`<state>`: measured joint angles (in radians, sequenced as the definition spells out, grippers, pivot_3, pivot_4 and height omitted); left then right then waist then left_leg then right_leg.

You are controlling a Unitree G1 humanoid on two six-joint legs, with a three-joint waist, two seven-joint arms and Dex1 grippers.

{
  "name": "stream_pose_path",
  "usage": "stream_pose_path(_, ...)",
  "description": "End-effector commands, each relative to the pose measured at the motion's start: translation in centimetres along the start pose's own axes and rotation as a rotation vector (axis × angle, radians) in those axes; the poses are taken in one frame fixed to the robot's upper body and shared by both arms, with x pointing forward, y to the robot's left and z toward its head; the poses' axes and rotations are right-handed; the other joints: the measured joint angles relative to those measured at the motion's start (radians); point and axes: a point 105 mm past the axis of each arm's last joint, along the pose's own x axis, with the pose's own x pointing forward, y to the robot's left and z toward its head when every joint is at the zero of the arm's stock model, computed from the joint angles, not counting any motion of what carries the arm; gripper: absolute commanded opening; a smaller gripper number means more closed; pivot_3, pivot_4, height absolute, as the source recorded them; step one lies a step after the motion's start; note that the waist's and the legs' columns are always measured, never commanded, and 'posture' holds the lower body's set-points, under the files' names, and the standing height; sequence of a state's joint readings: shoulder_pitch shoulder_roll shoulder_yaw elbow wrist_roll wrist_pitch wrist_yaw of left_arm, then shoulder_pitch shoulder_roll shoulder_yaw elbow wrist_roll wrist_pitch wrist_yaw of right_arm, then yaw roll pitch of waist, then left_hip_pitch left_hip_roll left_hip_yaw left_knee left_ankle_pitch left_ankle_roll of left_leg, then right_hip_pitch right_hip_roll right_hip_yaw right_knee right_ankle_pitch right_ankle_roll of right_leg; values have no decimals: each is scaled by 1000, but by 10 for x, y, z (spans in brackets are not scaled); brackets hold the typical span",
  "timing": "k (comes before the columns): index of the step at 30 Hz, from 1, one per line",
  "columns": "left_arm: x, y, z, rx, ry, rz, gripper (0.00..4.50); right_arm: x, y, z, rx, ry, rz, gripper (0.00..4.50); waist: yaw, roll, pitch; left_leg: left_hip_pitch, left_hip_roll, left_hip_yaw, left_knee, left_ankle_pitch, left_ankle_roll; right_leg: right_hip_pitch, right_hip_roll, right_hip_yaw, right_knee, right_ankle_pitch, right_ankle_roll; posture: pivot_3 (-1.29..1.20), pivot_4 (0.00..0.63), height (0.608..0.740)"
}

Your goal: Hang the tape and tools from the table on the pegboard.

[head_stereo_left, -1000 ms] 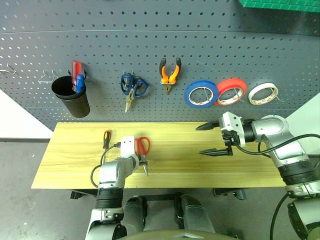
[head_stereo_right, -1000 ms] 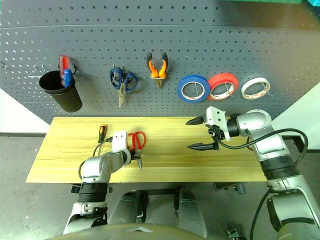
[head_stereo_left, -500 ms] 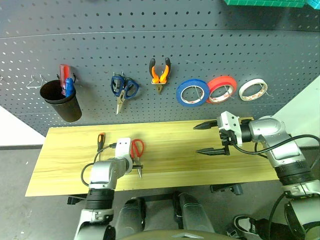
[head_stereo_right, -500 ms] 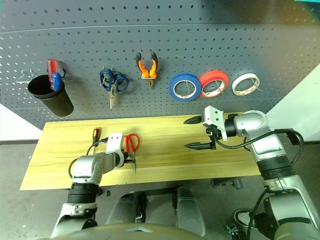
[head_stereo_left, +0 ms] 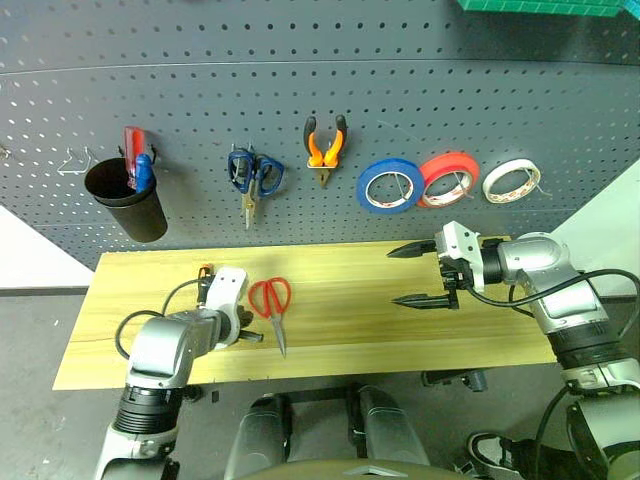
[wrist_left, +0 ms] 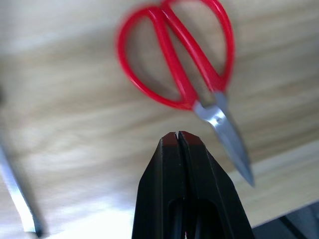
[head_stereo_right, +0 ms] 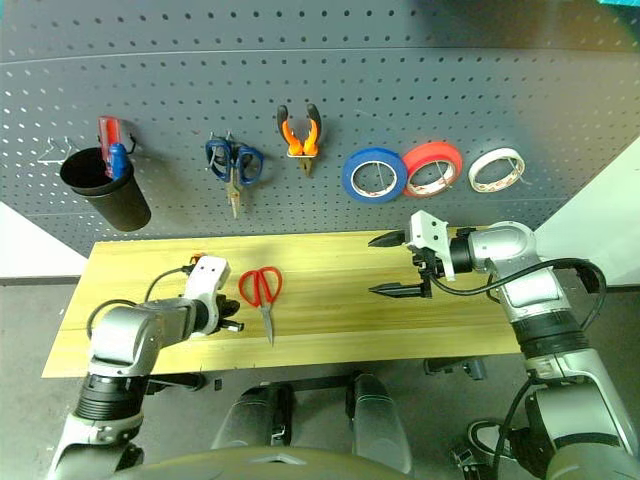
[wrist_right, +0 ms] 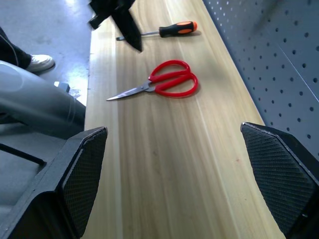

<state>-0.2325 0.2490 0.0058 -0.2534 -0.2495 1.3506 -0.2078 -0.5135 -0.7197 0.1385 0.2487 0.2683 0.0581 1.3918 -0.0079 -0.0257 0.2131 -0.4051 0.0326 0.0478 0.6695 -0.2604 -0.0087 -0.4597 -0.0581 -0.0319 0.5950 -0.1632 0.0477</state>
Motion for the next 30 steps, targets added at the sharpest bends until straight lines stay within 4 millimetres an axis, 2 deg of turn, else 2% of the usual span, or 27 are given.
stream_pose_path(1, 9, -7, 0, 33, -26, 48, 411, -6, -7, 14, -48, -40, -35, 4500, 0, 0, 0, 0, 0, 0, 0, 0, 0, 0, 0, 0, 0, 0, 0, 16, 167, 740)
stream_pose_path(2, 13, -8, -2, 23, -20, 59, 563, -7, -6, 14, -47, -35, -32, 4500, 0, 0, 0, 0, 0, 0, 0, 0, 0, 0, 0, 0, 0, 0, 0, 18, 170, 740)
stream_pose_path(12, 44, -22, -11, -39, 12, 118, 3916, -15, -7, 10, -54, 5, -24, 4500, 0, 0, 0, 1, 0, 0, 0, 0, 0, 0, 0, 0, 1, 0, 0, 16, 179, 740)
stream_pose_path(14, 49, -26, -12, -63, 34, 119, 4468, -15, -8, 11, -56, 5, -27, 4500, 2, 0, 0, 1, 0, 0, 0, 0, 0, 1, 0, 0, 1, 0, 0, 15, 176, 740)
stream_pose_path(23, 54, -21, -26, -189, 131, 146, 4468, -16, -12, 12, -79, 13, -34, 4500, -6, 0, 0, 9, 0, -1, 0, 0, 0, 9, 0, 0, 1, 0, 0, 0, 176, 740)
stream_pose_path(27, 49, -20, -31, -192, 157, 155, 3564, -17, -11, 11, -80, 14, -35, 4500, -7, 0, 0, 15, 0, -1, -1, 0, 0, 14, 1, 0, -1, -1, 0, -2, 174, 740)
stream_pose_path(30, 47, -21, -40, -188, 198, 154, 3564, -16, -11, 11, -83, 14, -38, 4500, -6, 0, 0, 15, 0, -1, -1, 0, 0, 14, 0, 0, -1, -1, 0, -15, 175, 740)
